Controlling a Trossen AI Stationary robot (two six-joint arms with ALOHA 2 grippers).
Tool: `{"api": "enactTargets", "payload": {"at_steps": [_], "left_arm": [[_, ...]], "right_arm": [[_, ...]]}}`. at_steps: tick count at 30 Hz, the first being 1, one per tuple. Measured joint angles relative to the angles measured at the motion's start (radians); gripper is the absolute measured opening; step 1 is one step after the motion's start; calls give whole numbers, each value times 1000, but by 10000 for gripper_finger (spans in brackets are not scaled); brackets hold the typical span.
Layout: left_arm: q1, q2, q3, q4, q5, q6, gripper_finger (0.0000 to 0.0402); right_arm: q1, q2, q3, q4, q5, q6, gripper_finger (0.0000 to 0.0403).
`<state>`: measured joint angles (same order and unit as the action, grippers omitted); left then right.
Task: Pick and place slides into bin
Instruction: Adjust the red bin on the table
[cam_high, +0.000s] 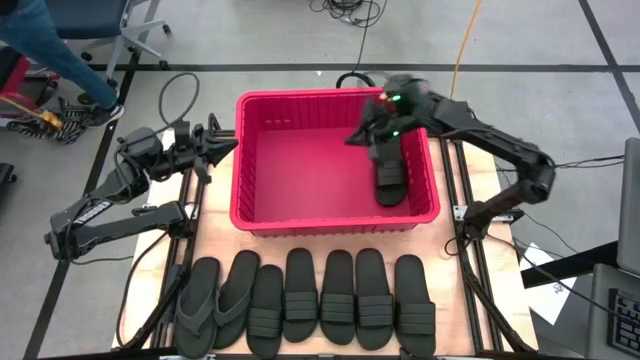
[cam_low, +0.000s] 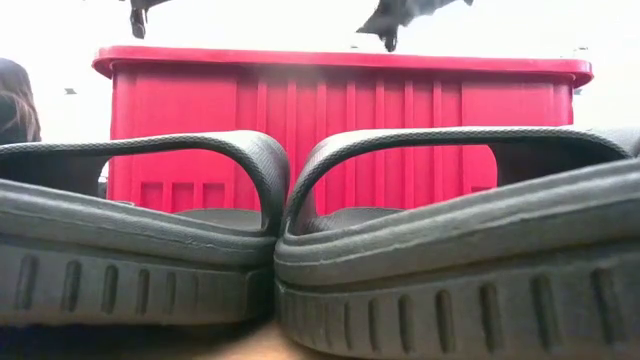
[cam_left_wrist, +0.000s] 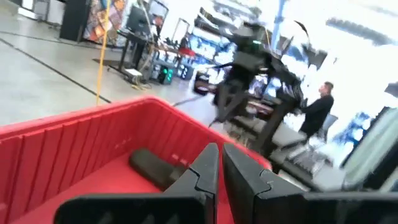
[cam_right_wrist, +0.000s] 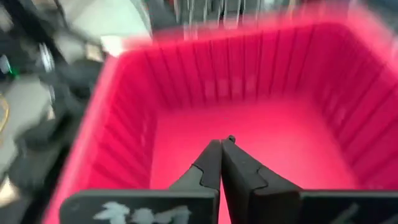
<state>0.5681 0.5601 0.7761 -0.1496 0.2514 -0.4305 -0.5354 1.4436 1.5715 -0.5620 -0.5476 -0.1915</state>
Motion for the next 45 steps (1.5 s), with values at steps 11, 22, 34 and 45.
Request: {"api": "enactTargets", "payload": {"at_steps": [11,22,34,45], "left_arm": [[10,61,3,-104,35,-86,21],[36,224,1,-175,217,102,2],[-203,60,1,-341,561,18,1],[-587,3,1,-492,240,41,0]], "right_arm": [[16,-196,2,-27,-1,96,0],[160,-210,2,-87,174,156,0],[204,-210,2,-121,186,207,0],[182,-210,2,-164,235,253,0]]}}
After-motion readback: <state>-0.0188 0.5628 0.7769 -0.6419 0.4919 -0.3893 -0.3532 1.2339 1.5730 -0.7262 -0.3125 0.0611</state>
